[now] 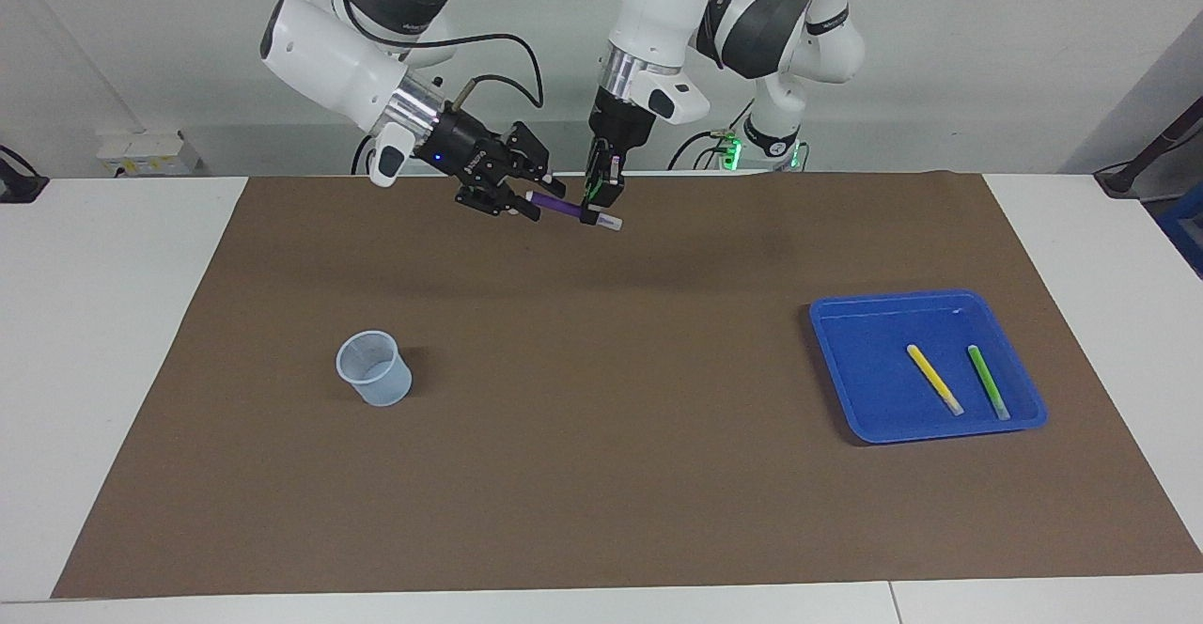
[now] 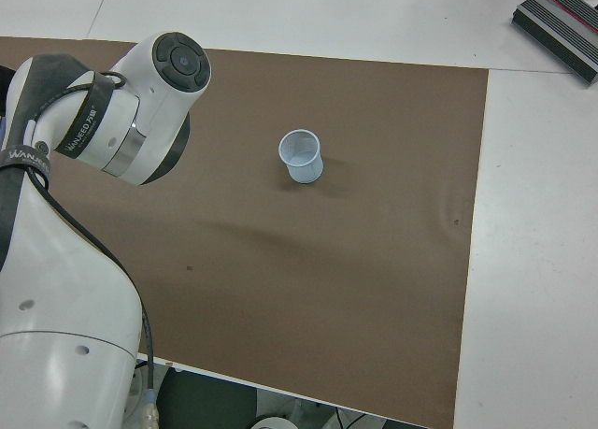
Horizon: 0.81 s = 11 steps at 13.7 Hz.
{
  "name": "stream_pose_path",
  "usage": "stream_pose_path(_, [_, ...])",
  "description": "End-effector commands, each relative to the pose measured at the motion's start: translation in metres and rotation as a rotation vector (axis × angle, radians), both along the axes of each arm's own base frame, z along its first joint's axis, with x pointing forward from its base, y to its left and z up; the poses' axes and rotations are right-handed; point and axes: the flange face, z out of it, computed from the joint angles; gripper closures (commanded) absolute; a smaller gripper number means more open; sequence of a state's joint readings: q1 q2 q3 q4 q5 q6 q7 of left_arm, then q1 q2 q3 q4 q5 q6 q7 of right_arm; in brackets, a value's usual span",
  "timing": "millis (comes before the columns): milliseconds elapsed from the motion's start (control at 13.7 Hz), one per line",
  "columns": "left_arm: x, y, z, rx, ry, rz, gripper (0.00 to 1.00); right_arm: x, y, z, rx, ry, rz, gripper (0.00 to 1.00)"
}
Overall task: Transfer and insert pens with both arms
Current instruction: 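Grasp the purple pen's free end with the right gripper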
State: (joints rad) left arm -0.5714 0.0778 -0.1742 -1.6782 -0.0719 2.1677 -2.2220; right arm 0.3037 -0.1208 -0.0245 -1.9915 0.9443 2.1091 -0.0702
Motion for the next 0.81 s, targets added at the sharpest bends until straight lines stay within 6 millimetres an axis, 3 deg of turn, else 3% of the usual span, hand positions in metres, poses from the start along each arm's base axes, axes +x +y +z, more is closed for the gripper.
stream_pose_path(0, [-0.0019, -0.0001, -0.0015, -0.012, -0.005, 0.015, 1.0, 0.0024, -0.0021, 0.0029, 0.026, 0.007, 0.005, 0.54])
stream_pose_path(732, [-0.0013, -0.0005, -0.0007, -0.015, -0.007, 0.015, 1.0, 0.0022, -0.0019, 0.0024, 0.018, 0.005, -0.002, 0.71])
